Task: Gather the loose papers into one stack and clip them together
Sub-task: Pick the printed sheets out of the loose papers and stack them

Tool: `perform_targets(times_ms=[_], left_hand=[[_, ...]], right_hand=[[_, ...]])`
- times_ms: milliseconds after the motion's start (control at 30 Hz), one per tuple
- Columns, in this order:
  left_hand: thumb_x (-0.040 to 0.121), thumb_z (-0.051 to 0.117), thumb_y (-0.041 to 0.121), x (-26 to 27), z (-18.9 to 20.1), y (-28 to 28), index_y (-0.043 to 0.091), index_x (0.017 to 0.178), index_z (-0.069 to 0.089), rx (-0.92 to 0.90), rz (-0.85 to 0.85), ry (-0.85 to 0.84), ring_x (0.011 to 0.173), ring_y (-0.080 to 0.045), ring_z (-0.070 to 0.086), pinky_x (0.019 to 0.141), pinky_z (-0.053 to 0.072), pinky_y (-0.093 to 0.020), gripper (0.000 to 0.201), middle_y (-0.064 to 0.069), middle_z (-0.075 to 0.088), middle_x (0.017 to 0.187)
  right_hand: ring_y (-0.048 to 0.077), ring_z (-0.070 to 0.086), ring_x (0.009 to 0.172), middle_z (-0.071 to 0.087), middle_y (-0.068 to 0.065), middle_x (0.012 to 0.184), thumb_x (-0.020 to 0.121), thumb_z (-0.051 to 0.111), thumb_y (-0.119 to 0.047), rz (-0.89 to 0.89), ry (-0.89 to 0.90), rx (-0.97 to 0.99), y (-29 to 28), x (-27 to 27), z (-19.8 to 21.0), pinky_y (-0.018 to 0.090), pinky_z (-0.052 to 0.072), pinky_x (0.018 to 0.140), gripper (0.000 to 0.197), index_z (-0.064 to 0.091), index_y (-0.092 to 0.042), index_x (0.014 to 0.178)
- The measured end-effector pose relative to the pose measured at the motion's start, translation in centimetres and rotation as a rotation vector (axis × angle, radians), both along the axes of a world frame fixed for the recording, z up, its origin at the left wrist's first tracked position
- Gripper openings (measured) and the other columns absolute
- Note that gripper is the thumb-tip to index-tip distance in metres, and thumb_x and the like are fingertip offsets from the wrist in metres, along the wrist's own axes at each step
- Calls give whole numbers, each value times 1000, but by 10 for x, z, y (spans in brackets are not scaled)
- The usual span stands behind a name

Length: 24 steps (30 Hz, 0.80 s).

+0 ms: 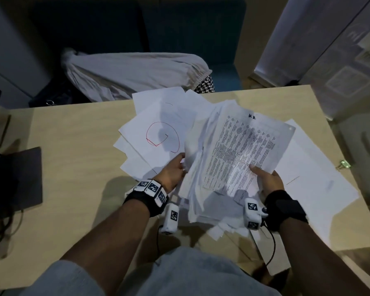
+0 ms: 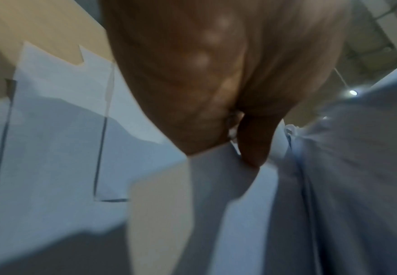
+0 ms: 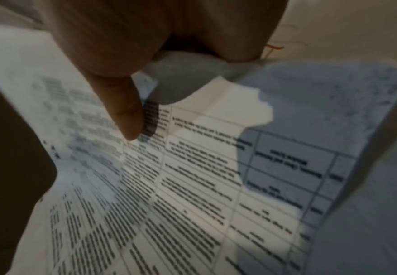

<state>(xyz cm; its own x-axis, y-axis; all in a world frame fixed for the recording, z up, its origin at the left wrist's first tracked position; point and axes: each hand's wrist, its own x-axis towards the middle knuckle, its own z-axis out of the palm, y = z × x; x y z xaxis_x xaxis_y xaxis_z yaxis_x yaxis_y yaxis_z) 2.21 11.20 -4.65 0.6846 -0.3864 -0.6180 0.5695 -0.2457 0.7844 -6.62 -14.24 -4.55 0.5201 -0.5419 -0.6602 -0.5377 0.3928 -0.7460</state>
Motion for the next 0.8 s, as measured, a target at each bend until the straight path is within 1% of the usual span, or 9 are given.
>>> perform_targets(times_ms=[133,167,233,267,367,467,600,700,800], left_hand=[[86,57,3,0,6,-3,17,125,55,6,18,97,108,-36,62,95,50,-51,41,-16,66,116],[88,59,22,0,5,-1,18,123,59,-2,52,138,110,-34,62,98,48,-51,35,-14,67,116],[80,55,67,-2,4,4,24,125,59,60,1,158,110,-29,60,97,47,-47,62,-3,65,121],[76,54,73,-2,9,5,26,129,55,122,-106,106,112,-27,58,94,47,-46,71,1,62,124],[80,71,42,-3,8,7,16,131,48,281,-309,-169,116,-25,56,94,45,-37,61,-4,59,127],[81,67,8,-6,12,10,8,118,53,279,-180,-186,108,-31,60,93,48,-36,40,-15,64,115],[66,59,8,-8,22,19,5,118,54,97,-37,-71,105,-33,58,82,49,-35,53,-20,64,112],[47,58,14,-4,21,25,0,107,58,84,-35,-68,93,-30,58,84,51,-46,61,-18,63,95],[56,53,5,-4,25,34,7,102,61,66,40,-55,87,-25,58,79,48,-38,47,-16,66,94]], right_hand=[[31,55,119,61,11,126,80,74,-17,34,-2,34,-2,-3,-2,47,40,106,53,53,-7,128],[31,55,118,61,11,126,79,74,-19,53,4,23,-1,-4,-5,46,41,105,55,53,-7,129],[30,56,114,61,9,124,79,75,-25,108,28,-27,4,-4,-7,42,46,96,58,52,-10,130],[30,57,113,61,9,124,78,76,-29,141,40,-52,7,-2,-10,41,48,92,61,52,-11,131],[32,56,118,62,10,126,75,77,-33,229,45,-99,19,3,-14,46,44,100,65,53,-11,131],[31,52,122,59,9,130,78,76,-32,291,39,-156,29,10,-14,46,41,103,64,51,-10,132],[22,53,122,60,3,129,66,82,-37,400,-51,-104,41,19,-12,43,38,104,74,51,-17,130],[18,52,123,56,0,134,54,85,-49,424,-119,-32,47,27,-15,37,35,105,98,43,-20,137],[24,53,121,57,3,131,65,82,-44,366,-142,-6,51,33,-11,47,37,108,84,43,-19,135]])
